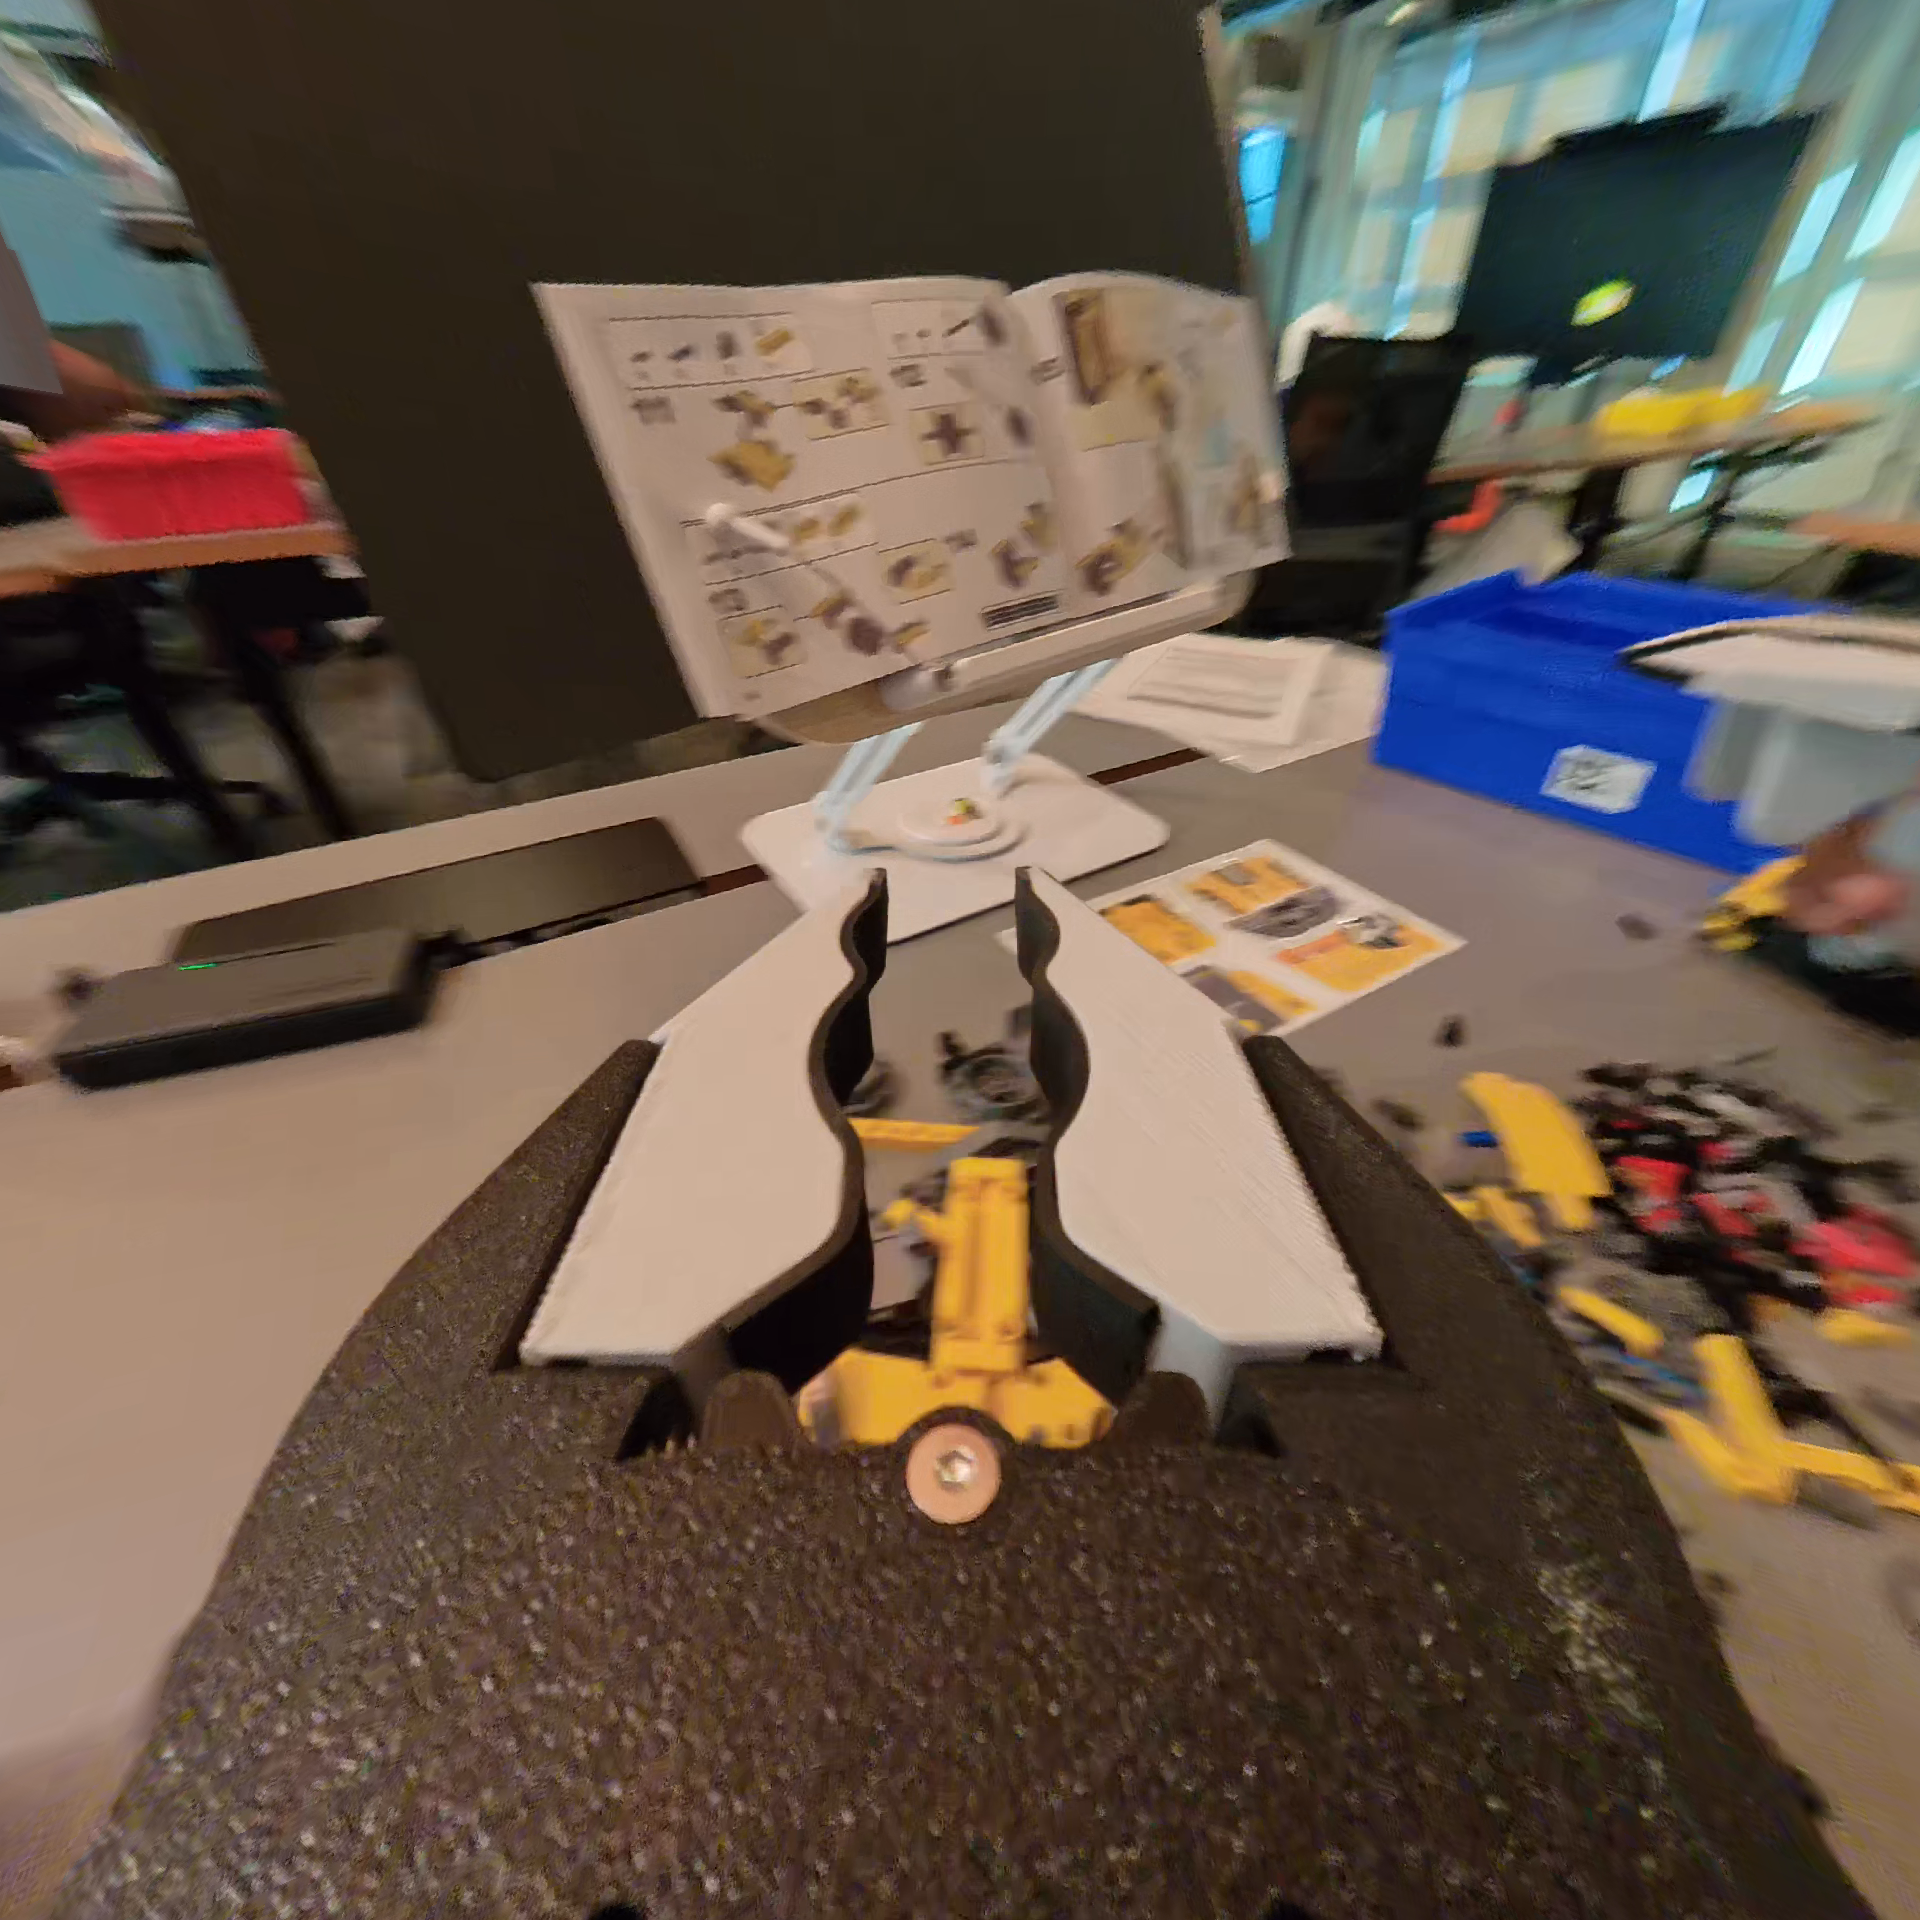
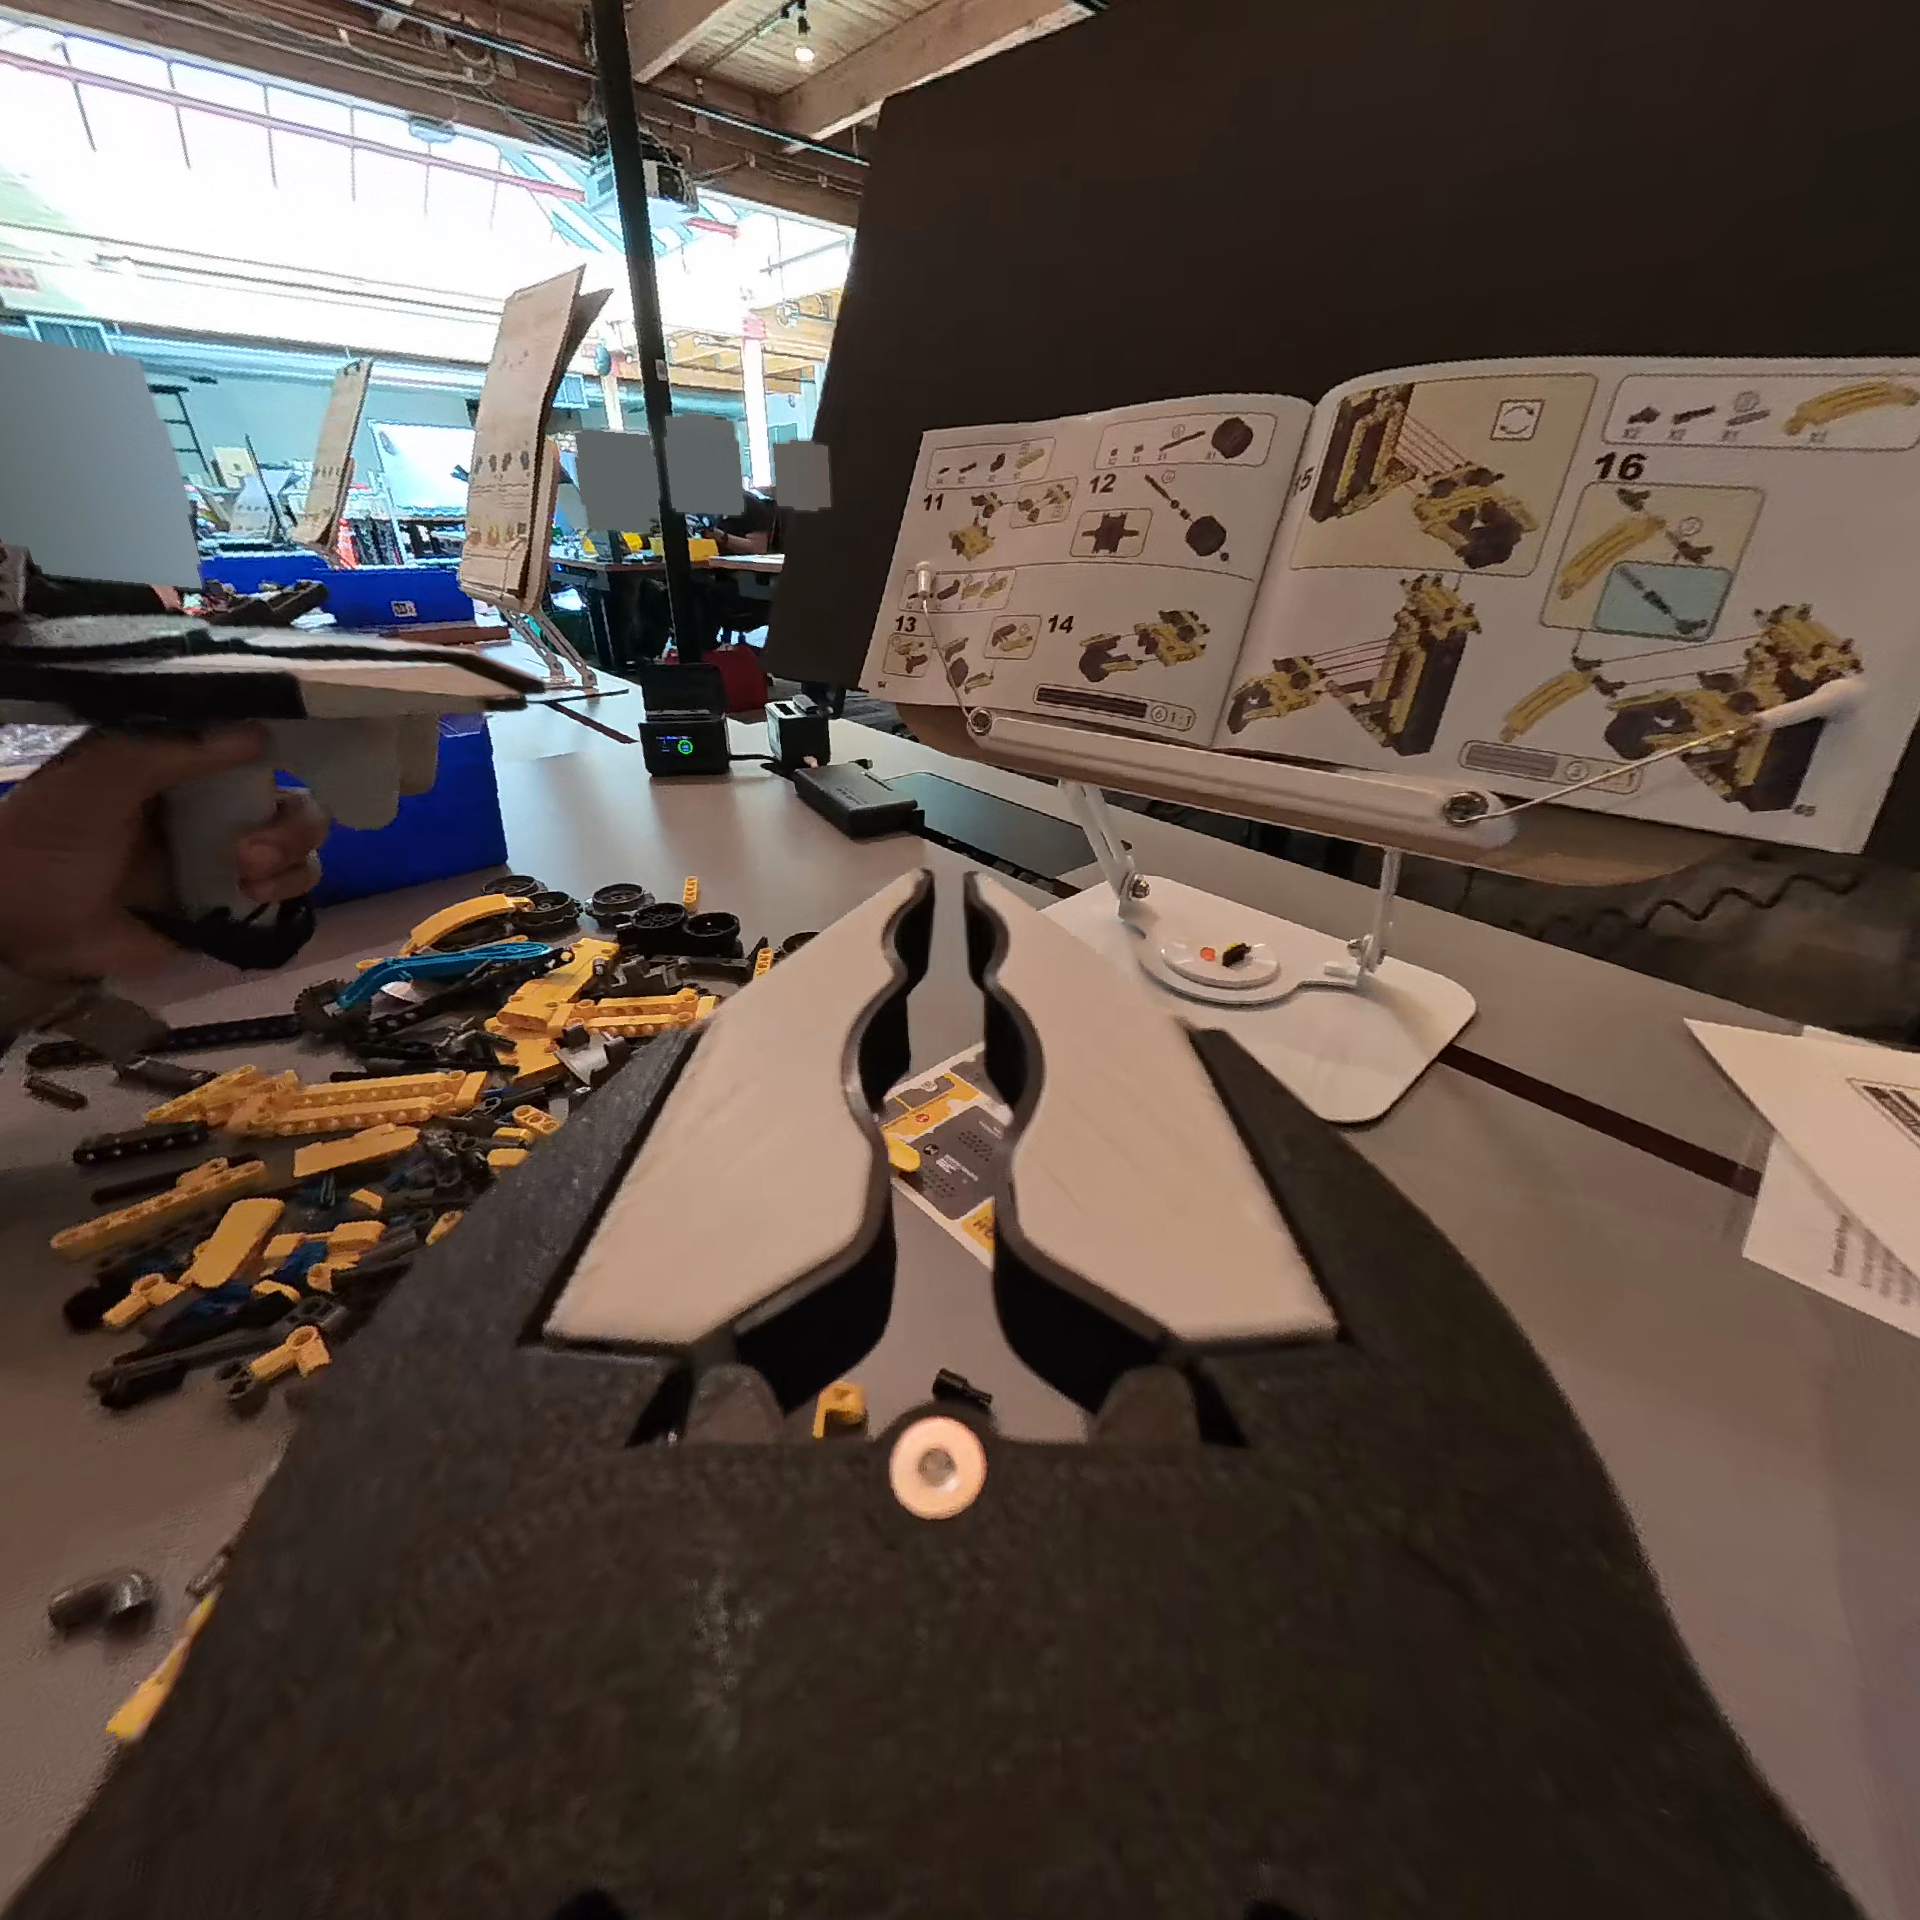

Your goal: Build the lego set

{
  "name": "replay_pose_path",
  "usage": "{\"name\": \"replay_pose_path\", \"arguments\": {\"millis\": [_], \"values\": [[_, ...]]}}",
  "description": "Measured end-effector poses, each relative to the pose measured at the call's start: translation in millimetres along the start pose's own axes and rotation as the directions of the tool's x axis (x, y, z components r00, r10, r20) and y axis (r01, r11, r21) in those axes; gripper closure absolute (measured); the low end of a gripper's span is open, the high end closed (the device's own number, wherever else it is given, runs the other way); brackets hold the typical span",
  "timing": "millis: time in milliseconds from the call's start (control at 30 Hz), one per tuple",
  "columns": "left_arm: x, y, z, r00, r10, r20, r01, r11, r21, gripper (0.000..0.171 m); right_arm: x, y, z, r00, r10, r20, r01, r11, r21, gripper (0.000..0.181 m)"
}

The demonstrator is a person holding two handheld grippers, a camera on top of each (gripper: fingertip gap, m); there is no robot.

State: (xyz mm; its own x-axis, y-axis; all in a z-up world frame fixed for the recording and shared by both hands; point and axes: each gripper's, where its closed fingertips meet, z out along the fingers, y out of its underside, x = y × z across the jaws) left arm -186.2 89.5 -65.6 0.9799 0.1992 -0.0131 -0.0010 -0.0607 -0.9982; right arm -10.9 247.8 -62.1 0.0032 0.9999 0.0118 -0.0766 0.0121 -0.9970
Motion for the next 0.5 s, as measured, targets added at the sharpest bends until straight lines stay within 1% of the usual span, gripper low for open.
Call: {"name": "replay_pose_path", "arguments": {"millis": [67,133,167,233,267,333,400,433,500], "values": [[-20.0,0.0,-6.5,0.994,0.061,0.091,-0.061,0.998,-0.004,0.148,-2.8,1.6,1.8,1.0,-0.018,0.007,0.018,1.0,0.0,0.173],[-35.7,-2.9,-14.2,0.986,0.071,0.148,-0.074,0.997,0.011,0.148,-7.9,3.6,4.3,0.999,-0.03,0.026,0.03,1.0,-0.001,0.165],[-40.7,-3.0,-17.3,0.987,0.051,0.151,-0.054,0.998,0.013,0.148,-12.3,4.9,6.1,0.998,-0.035,0.047,0.035,0.999,-0.002,0.16],[-47.8,-2.8,-21.5,0.991,-0.009,0.133,0.007,1.0,0.017,0.148,-22.5,10.1,11.2,0.995,-0.027,0.099,0.028,1.0,-0.011,0.136],[-51.0,-2.7,-23.6,0.991,-0.038,0.127,0.035,0.999,0.022,0.147,-28.2,14.9,13.2,0.991,-0.02,0.131,0.025,0.999,-0.031,0.134],[-56.3,-3.3,-27.3,0.99,-0.075,0.123,0.071,0.997,0.035,0.147,-35.8,24.0,14.7,0.985,-0.016,0.174,0.028,0.997,-0.066,0.136],[-60.9,-2.6,-29.7,0.988,-0.074,0.137,0.07,0.997,0.037,0.147,-37.0,30.0,14.0,0.982,-0.019,0.185,0.035,0.996,-0.085,0.164],[-63.6,-0.7,-30.4,0.987,-0.062,0.151,0.058,0.998,0.029,0.147,-36.2,32.4,12.9,0.982,-0.017,0.186,0.035,0.995,-0.092,0.173],[-69.7,7.1,-31.0,0.983,-0.018,0.181,0.021,1.0,-0.013,0.147,-33.4,35.7,10.9,0.983,0.001,0.182,0.018,0.995,-0.098,0.174]]}}
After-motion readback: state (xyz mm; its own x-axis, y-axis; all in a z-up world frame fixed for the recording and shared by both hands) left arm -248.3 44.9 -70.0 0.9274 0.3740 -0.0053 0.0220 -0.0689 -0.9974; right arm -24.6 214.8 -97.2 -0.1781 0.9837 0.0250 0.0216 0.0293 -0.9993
